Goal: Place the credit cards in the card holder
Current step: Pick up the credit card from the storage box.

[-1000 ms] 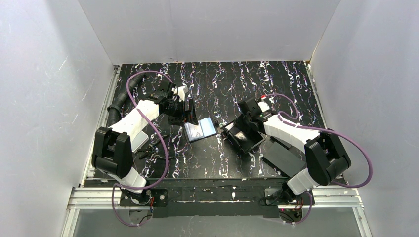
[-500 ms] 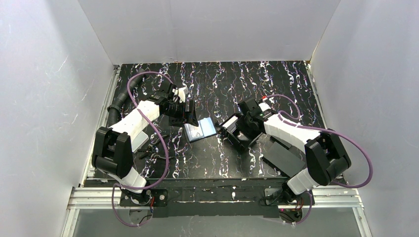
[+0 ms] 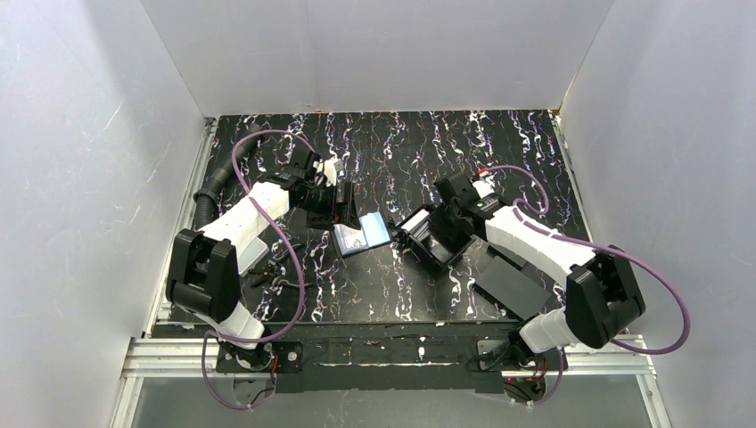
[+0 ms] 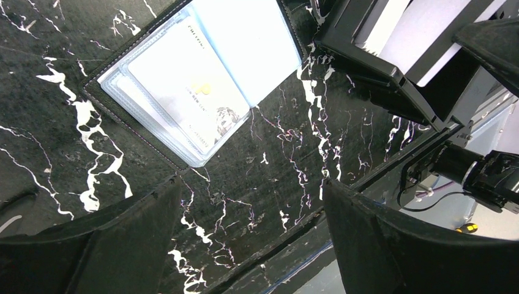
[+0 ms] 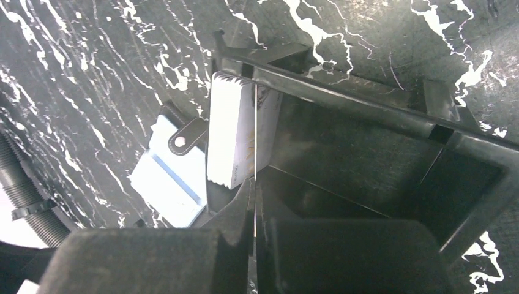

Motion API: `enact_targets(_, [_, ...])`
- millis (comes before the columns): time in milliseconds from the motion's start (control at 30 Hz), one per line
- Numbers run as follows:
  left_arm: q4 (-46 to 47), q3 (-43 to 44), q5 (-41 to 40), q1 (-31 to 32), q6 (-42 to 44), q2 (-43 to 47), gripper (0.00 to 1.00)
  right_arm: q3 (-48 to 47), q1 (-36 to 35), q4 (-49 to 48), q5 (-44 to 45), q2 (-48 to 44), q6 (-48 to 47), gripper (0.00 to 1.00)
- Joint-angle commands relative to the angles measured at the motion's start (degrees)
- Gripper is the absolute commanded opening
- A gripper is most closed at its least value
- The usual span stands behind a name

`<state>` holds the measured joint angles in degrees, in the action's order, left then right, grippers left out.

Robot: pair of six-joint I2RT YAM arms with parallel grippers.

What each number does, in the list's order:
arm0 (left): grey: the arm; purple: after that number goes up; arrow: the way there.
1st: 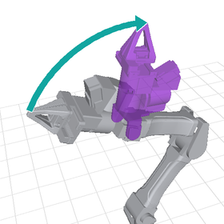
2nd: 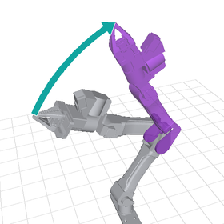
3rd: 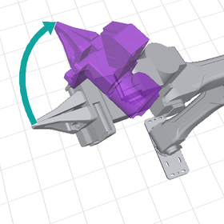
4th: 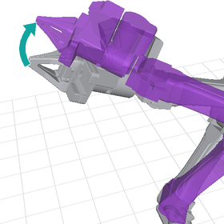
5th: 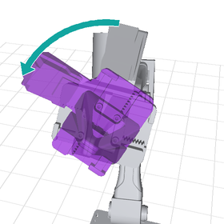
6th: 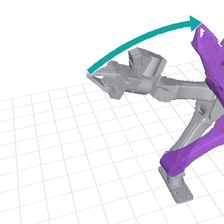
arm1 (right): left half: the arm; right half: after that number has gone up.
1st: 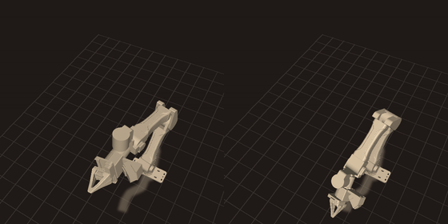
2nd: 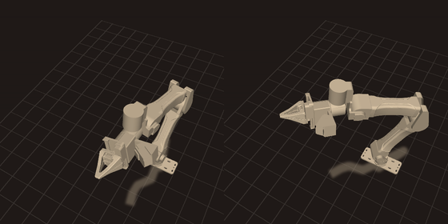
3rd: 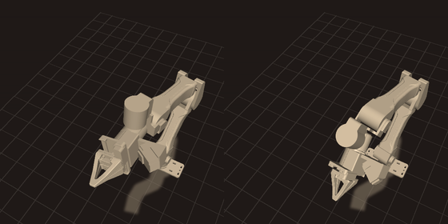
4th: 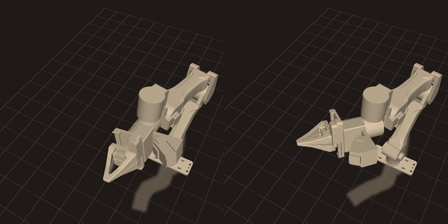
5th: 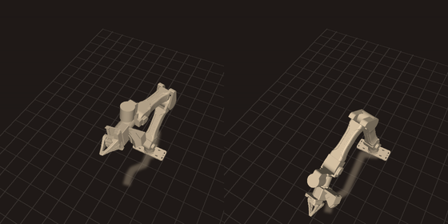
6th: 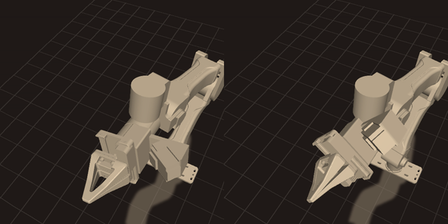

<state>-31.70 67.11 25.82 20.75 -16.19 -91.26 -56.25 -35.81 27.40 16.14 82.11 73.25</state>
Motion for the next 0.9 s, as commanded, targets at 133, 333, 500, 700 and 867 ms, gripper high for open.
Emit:
enact_targets(133, [-0.93, 2.61, 2.75, -0.25, -3.65, 7.01, 0.91, -8.18, -0.22, 0.15, 4.77, -6.12, -17.96, 0.01])
enact_targets(333, [2.98, 4.13, 15.3, -3.53, -11.91, 10.15, 0.94, -20.49, -0.18, -4.15, -2.51, -4.77, -44.31, 0.01])
enact_targets(500, [27.13, -0.78, 34.21, -6.7, -32.51, 9.62, 0.93, -21.83, 1.22, -15.53, -33.53, -2.44, -52.4, 0.01])
enact_targets(700, [37.84, -4.25, 35.41, -7.66, -38.19, 14.1, 0.92, -15.77, 3.33, -33.68, -56.27, -1.53, -41.34, 0.01])
enact_targets(867, [43.01, -6.29, 36.05, -7.66, -42.37, 17.11, 0.78, -12.08, 4.46, -47.08, -64.74, -0.35, -31.39, 0.01])
